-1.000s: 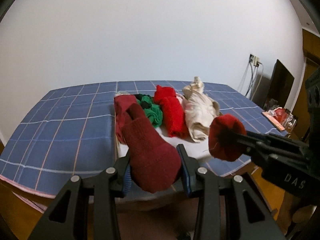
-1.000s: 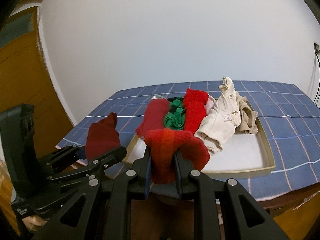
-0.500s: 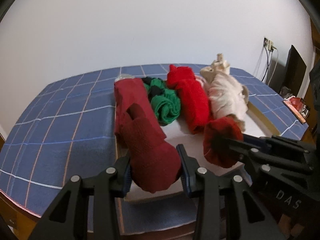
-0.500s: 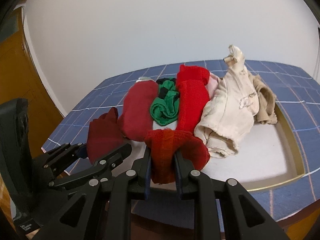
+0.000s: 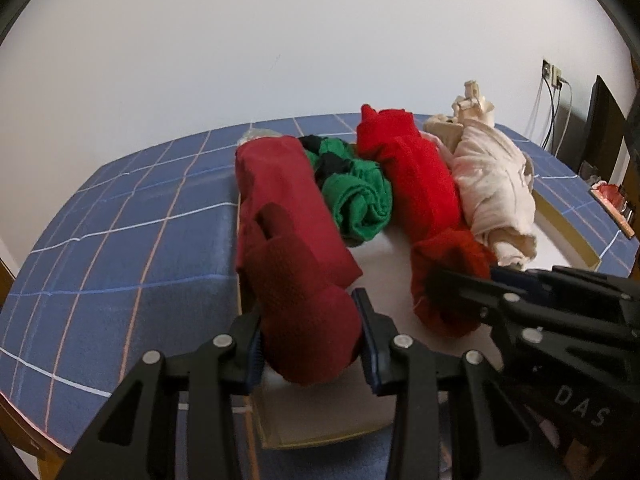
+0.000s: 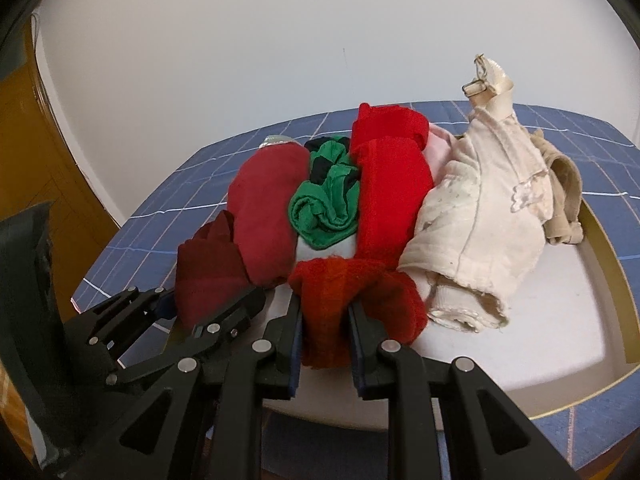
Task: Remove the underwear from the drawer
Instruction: 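Lower both red underwear into the tray and open both tools, then move both tools back down into the drawer toward white underwear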
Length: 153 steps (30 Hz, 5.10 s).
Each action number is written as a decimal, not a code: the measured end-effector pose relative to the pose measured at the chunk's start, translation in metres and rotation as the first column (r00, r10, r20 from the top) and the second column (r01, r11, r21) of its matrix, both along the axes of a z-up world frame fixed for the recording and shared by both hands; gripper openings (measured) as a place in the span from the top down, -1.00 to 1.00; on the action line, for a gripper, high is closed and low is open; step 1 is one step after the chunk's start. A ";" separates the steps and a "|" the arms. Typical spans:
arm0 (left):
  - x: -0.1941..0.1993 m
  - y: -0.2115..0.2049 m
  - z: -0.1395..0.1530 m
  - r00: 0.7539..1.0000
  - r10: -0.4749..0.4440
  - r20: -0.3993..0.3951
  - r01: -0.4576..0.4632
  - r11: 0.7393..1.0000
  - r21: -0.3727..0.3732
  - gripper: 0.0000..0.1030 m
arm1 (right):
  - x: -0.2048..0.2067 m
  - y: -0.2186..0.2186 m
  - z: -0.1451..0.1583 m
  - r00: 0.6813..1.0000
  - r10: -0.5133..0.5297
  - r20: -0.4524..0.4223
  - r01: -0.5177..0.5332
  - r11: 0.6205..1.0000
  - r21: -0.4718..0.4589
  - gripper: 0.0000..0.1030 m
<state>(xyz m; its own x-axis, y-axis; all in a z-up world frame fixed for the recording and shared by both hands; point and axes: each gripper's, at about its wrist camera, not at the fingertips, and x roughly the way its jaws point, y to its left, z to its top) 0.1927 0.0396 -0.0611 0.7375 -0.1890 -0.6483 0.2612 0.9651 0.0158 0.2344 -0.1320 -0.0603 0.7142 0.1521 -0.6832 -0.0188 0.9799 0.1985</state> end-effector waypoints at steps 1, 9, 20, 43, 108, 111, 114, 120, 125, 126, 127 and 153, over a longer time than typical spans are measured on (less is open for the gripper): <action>0.000 -0.001 -0.001 1.000 0.003 0.005 -0.003 1.000 0.006 0.27 | 0.002 0.000 -0.001 1.000 0.000 -0.003 0.000 1.000 0.004 0.58; 0.003 -0.005 -0.005 1.000 0.002 0.003 -0.002 1.000 0.022 0.20 | 0.012 0.000 -0.006 1.000 0.014 -0.017 -0.014 1.000 0.011 0.51; -0.034 -0.012 0.022 0.991 0.044 0.125 -0.057 0.993 0.105 -0.99 | -0.015 -0.016 0.018 0.997 0.058 0.053 -0.067 0.983 0.168 -0.19; -0.113 0.008 0.031 0.983 0.114 0.141 -0.114 0.993 -0.007 -0.99 | -0.113 -0.027 0.027 0.989 -0.042 0.144 0.024 0.992 0.121 -0.20; -0.254 -0.012 -0.030 0.997 0.058 0.060 -0.060 0.997 0.041 -0.99 | -0.290 -0.039 -0.004 0.978 -0.105 0.178 0.109 0.994 -0.016 -0.20; -0.259 -0.016 -0.033 0.997 0.046 0.063 -0.051 0.996 0.068 -0.99 | -0.293 -0.039 -0.005 0.979 -0.105 0.176 0.110 0.994 -0.018 -0.20; -0.260 -0.018 -0.035 0.998 0.037 0.057 -0.041 0.996 0.076 -0.99 | -0.295 -0.040 -0.006 0.979 -0.108 0.173 0.112 0.994 -0.013 -0.20; -0.263 -0.019 -0.036 0.999 0.020 0.049 -0.024 0.996 0.083 -0.99 | -0.302 -0.042 -0.006 0.978 -0.112 0.176 0.116 0.993 -0.014 -0.20; -0.264 -0.017 -0.039 1.000 0.003 0.026 -0.005 0.997 0.077 -0.99 | -0.305 -0.043 -0.008 0.979 -0.117 0.166 0.120 0.993 -0.006 -0.20; -0.264 -0.016 -0.041 1.000 -0.002 0.016 0.001 0.997 0.074 -0.99 | -0.306 -0.043 -0.008 0.980 -0.117 0.163 0.119 0.993 -0.007 -0.20; -0.264 -0.014 -0.043 1.000 -0.003 0.000 0.003 0.997 0.071 -0.99 | -0.307 -0.043 -0.009 0.980 -0.118 0.160 0.121 0.993 -0.010 -0.20; -0.183 -0.042 -0.074 0.935 -0.138 -0.328 0.153 0.988 0.018 -0.95 | -0.305 -0.080 -0.040 0.978 -0.207 0.041 0.206 0.978 0.032 -0.20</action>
<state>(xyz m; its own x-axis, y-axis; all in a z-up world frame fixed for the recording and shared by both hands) 0.0095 -0.0022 -0.1353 0.4520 -0.2450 -0.8577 0.3965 0.9165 -0.0529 -0.0706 -0.2122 -0.1006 0.7612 0.0164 -0.6483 0.1739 0.9579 0.2285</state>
